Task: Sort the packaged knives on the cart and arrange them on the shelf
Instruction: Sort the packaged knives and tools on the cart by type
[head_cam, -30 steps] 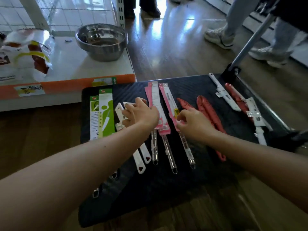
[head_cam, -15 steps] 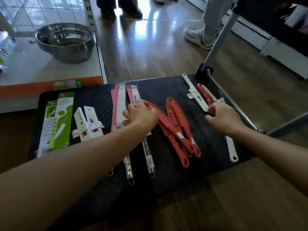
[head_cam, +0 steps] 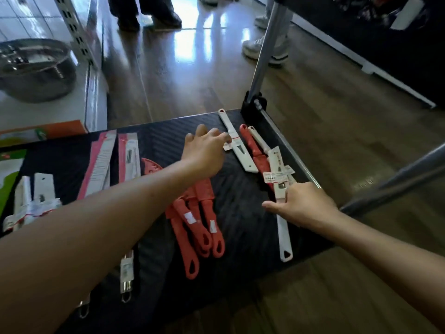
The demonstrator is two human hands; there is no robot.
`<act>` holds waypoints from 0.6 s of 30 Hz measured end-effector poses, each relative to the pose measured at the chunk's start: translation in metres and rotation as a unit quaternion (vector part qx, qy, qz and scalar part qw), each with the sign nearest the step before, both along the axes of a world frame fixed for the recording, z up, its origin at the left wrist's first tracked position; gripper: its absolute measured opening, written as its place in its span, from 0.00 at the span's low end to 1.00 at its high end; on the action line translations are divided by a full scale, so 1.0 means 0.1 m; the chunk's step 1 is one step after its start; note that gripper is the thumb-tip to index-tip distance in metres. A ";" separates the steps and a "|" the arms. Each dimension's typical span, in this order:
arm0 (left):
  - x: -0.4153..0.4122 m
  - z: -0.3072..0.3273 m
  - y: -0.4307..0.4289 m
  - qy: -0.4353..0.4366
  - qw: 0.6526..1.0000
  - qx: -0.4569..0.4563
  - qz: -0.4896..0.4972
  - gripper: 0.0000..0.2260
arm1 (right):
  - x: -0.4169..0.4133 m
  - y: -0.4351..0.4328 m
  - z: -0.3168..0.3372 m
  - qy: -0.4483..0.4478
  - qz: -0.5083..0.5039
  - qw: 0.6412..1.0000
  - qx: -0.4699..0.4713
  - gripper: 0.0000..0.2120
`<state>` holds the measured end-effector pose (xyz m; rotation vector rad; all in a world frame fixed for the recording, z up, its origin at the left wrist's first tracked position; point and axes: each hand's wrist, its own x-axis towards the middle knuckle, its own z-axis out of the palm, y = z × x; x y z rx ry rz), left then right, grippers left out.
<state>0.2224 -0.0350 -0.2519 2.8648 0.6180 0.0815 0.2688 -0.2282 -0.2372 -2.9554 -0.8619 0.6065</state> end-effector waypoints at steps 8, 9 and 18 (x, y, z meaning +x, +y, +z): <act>0.61 -0.14 0.27 0.087 0.984 0.130 -0.081 0.23 | 0.02 -0.13 -0.17 0.074 -0.018 0.997 -0.016 0.23; 0.68 -0.18 0.27 0.100 0.981 0.138 -0.091 0.24 | 0.04 -0.13 -0.20 0.086 -0.032 0.996 0.003 0.22; 0.85 -0.30 0.38 0.104 0.961 0.218 -0.133 0.18 | 0.12 -0.07 -0.34 0.099 -0.061 0.986 0.124 0.21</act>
